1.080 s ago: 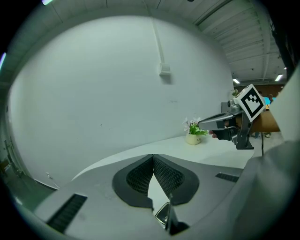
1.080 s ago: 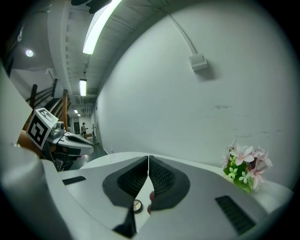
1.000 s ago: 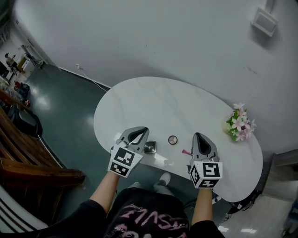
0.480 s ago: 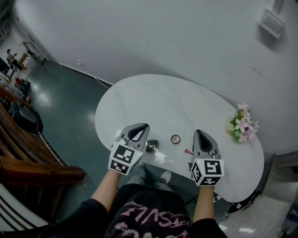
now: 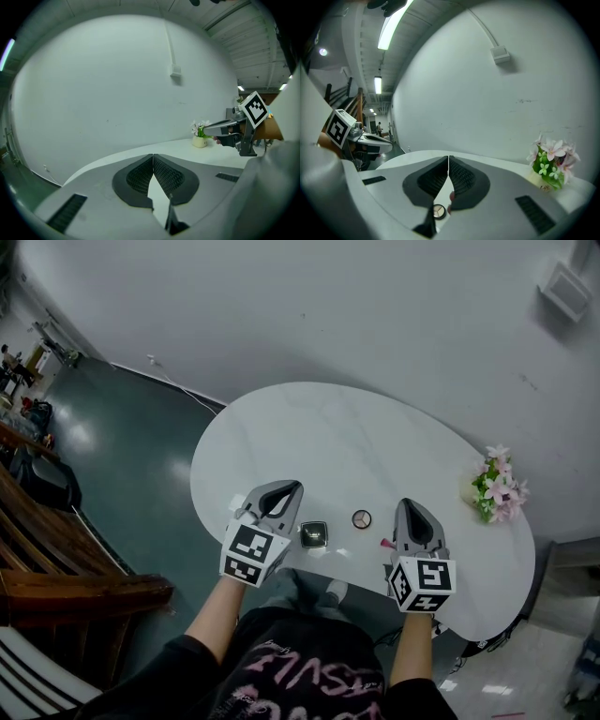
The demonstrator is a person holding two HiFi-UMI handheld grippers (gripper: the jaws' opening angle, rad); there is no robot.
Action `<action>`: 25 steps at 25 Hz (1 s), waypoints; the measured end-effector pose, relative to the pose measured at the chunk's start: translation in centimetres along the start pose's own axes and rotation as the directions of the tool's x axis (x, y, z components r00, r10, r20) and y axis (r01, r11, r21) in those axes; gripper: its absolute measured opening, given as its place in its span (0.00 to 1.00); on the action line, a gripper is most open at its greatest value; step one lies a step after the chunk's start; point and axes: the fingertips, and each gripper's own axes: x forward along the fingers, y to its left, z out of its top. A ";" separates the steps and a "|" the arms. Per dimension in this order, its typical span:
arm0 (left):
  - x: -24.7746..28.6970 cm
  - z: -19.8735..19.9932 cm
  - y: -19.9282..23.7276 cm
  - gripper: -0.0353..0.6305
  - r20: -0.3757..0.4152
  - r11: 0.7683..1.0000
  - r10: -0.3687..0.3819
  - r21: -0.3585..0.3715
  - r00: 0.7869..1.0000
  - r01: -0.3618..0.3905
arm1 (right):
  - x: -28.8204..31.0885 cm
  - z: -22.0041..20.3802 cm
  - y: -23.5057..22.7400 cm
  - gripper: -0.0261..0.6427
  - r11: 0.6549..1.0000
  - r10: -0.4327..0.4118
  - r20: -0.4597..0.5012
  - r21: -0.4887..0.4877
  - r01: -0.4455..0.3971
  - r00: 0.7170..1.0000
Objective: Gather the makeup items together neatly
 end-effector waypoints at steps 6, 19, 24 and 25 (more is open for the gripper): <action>0.8 -0.8 0.3 0.07 -0.013 0.999 -0.031 -0.010 0.999 0.031 | 0.5 -1.2 0.4 0.13 1.000 -0.022 -0.028 0.012 0.022 0.999; 1.6 -4.6 0.2 0.07 -0.086 0.997 -0.062 -0.048 0.994 0.058 | 1.4 -5.2 1.5 0.13 0.998 -0.012 -0.113 0.058 0.019 0.994; 1.6 -7.0 0.0 0.07 -0.126 0.996 -0.062 -0.071 0.990 0.054 | 1.8 -7.4 2.1 0.13 0.998 0.005 -0.151 0.069 0.006 0.989; 1.6 -7.5 -0.1 0.07 -0.133 0.996 -0.065 -0.073 0.989 0.055 | 1.8 -7.8 2.2 0.13 0.997 0.008 -0.158 0.072 0.003 0.987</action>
